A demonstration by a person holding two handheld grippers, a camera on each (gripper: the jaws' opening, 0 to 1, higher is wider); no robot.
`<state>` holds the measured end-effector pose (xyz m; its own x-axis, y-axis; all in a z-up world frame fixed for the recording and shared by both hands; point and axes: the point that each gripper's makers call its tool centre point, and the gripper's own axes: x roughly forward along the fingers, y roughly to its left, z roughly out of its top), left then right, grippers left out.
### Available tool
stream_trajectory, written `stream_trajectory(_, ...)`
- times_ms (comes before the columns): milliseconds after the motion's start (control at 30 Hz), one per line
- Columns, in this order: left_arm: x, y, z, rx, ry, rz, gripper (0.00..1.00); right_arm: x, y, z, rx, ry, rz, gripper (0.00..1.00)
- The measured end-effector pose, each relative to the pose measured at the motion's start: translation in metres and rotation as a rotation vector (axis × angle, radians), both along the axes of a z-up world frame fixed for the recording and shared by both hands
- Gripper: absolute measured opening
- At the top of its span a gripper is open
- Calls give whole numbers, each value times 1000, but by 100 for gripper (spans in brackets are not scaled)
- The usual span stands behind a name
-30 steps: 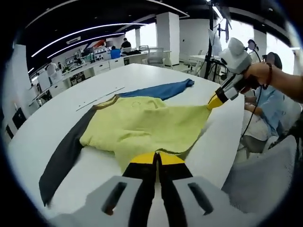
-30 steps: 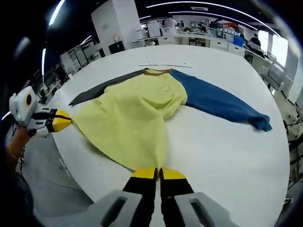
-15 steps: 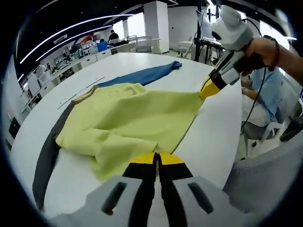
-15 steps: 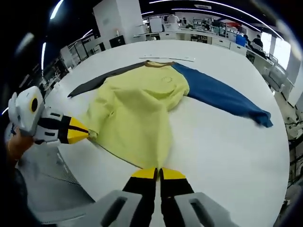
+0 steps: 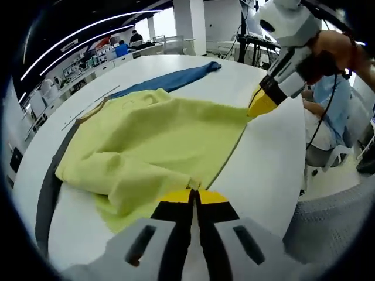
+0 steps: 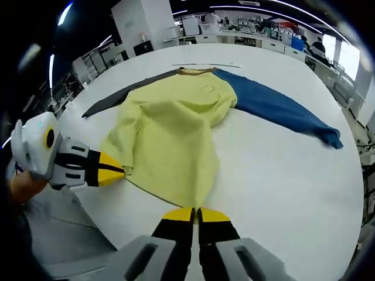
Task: Fold the garment on the visible template until the final outline fits inside the template.
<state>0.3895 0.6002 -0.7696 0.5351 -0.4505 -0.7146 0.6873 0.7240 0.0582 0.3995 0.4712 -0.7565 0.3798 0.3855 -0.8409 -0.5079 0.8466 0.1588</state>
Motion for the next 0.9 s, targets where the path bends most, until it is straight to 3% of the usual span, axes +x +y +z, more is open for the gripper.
stream_trajectory(200,1,0,2,-45,21,20,2,0,-2,-4,-8,3,-4,0)
stream_trajectory(300,-5,0,14,-86,20,23,13,0,-2,-4,-8,4,-3,0)
stream_trajectory(500,-13,15,35,-88,-30,31,33,0,-2,-4,-6,4,-6,0)
stream_trajectory(600,-14,28,47,-108,-55,79,36,1,-3,-4,-2,4,-10,0)
stream_trajectory(700,-10,48,56,-138,-78,178,41,1,-3,-4,5,4,-16,0)
stream_trajectory(767,-3,61,63,-161,-133,231,47,0,-2,-4,15,6,-21,0)
stream_trajectory(900,-2,84,56,-167,-102,313,49,0,-1,-4,32,5,-27,0)
